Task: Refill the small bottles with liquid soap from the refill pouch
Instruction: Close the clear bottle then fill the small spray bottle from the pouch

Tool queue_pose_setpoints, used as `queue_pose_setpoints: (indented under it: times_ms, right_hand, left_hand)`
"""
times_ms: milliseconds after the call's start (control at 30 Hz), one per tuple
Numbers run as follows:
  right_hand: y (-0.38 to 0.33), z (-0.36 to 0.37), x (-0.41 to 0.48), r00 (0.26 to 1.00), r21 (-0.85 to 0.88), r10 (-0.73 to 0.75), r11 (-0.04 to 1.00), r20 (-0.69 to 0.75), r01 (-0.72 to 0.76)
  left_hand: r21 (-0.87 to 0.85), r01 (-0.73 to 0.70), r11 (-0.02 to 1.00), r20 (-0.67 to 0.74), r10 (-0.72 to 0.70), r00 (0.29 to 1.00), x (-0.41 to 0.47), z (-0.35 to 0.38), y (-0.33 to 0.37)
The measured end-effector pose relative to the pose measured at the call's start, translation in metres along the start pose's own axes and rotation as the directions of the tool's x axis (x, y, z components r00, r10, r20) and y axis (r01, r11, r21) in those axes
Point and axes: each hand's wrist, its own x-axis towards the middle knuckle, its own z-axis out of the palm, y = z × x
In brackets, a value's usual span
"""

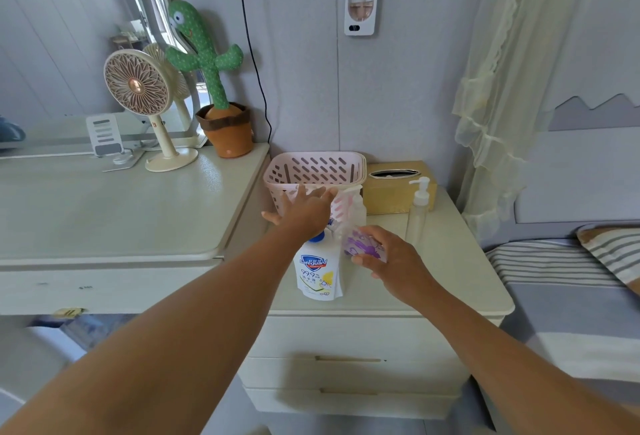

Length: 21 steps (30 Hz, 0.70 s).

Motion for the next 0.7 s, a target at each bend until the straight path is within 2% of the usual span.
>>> queue_pose_setpoints:
  times_ms: [133, 700]
  right_hand:
    - [0.0, 0.001, -0.002, 1.0, 0.024, -0.011, 1.0, -0.011, 0.012]
    - [-0.002, 0.002, -0.001, 1.0, 0.018, -0.004, 1.0, -0.006, 0.004]
  left_hand:
    - [0.039, -0.019, 0.999, -0.015, 0.019, 1.0, -0.002, -0.002, 0.002]
    - [0.018, -0.019, 1.0, -0.025, 0.019, 0.999, -0.003, -0.004, 0.0]
